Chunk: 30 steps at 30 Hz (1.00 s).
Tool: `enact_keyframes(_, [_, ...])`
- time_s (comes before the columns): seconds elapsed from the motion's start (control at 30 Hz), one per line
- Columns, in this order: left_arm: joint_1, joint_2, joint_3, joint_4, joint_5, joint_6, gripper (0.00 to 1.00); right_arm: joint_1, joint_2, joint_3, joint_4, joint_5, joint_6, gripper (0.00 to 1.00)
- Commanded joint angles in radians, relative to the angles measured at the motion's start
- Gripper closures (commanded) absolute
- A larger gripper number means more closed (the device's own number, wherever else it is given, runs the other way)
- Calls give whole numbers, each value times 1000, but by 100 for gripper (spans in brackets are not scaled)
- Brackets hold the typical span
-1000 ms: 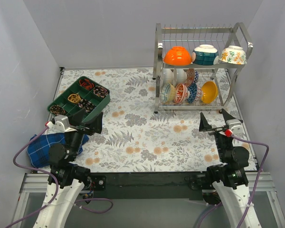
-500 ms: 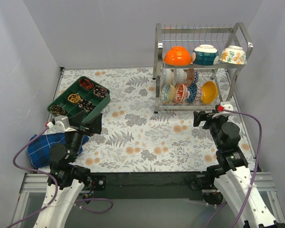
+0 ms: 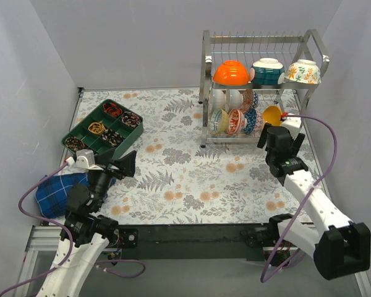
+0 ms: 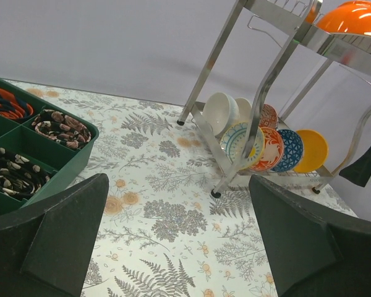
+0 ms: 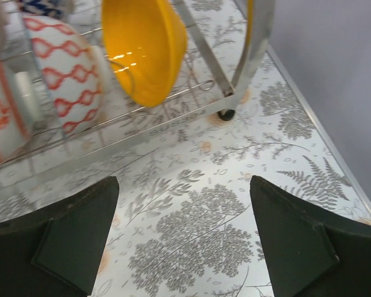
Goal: Unload the bowls from the dish rack
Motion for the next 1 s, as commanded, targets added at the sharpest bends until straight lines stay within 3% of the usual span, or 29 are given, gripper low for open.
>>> enact_keyframes(0.0, [-23, -20, 31, -25, -38, 23, 2, -9, 106, 59, 182, 262, 7, 12])
enact_keyframes(0.27, [-40, -36, 29, -28, -57, 42, 2, -17, 309, 76, 529, 326, -157, 35])
enact_keyframes(0.47, [-40, -39, 31, -28, -58, 48, 2, -49, 427, 124, 677, 273, -262, 36])
enact_keyframes(0.97, [-44, -37, 32, -33, -35, 51, 2, -130, 673, 233, 698, 170, -320, 36])
